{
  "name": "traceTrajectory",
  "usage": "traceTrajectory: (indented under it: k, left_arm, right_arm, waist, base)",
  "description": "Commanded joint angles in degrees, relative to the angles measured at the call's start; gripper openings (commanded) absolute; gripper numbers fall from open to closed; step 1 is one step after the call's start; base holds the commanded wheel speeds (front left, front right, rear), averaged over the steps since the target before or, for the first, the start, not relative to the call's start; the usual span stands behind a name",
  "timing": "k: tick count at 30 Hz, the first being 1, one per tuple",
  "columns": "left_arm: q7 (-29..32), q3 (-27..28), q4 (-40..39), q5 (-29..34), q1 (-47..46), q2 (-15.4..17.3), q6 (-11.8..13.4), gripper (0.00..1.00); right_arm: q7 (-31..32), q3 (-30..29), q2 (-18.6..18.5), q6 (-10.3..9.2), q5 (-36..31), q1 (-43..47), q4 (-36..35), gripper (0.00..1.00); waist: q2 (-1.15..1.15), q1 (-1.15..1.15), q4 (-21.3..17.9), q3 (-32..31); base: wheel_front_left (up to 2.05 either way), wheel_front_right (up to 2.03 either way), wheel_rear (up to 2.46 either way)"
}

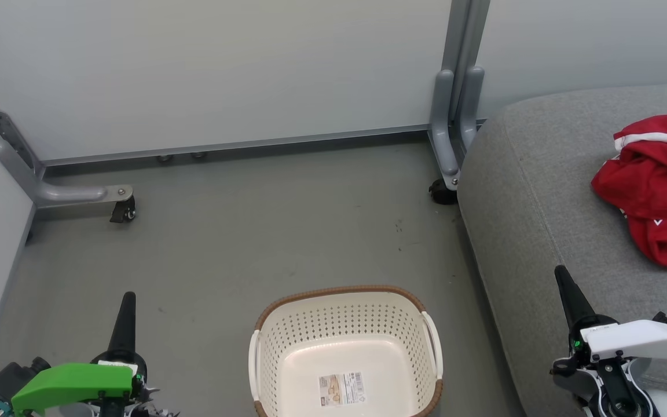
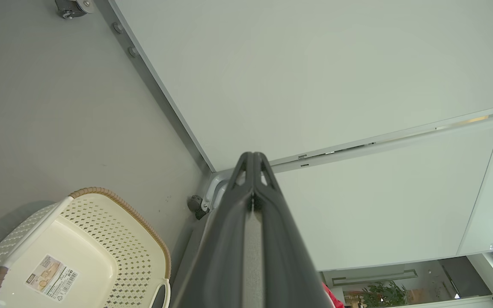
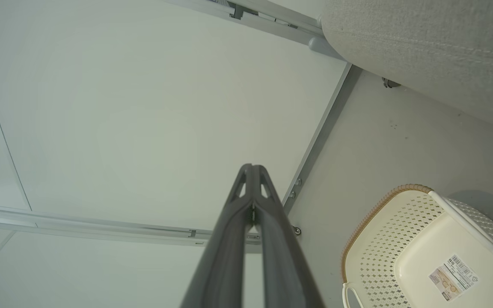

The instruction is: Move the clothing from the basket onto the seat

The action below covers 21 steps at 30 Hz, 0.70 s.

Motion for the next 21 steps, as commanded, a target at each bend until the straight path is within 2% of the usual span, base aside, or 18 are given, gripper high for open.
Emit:
traceTrajectory:
  k: [1, 21]
  left_arm:
    - [0.4, 0.4, 0.1, -1.5, -1.6, 0.4, -0.5, 0.0]
    - [2.9, 2.1, 1.4, -10.4, -3.8, 0.2, -1.8, 0.0]
  right_arm:
    - [0.4, -0.3, -0.1, 0.03, 1.4, -1.4, 0.0, 0.0]
    - [3.0, -2.0, 0.5, 0.03, 10.2, -2.6, 0.8, 0.0]
  waist:
    - [0.0, 0.0, 0.0, 0.1]
    - [0.0, 0.0, 0.6, 1.1]
  base:
    - [0.0, 0.0, 0.0]
    - [0.0, 0.0, 0.0]
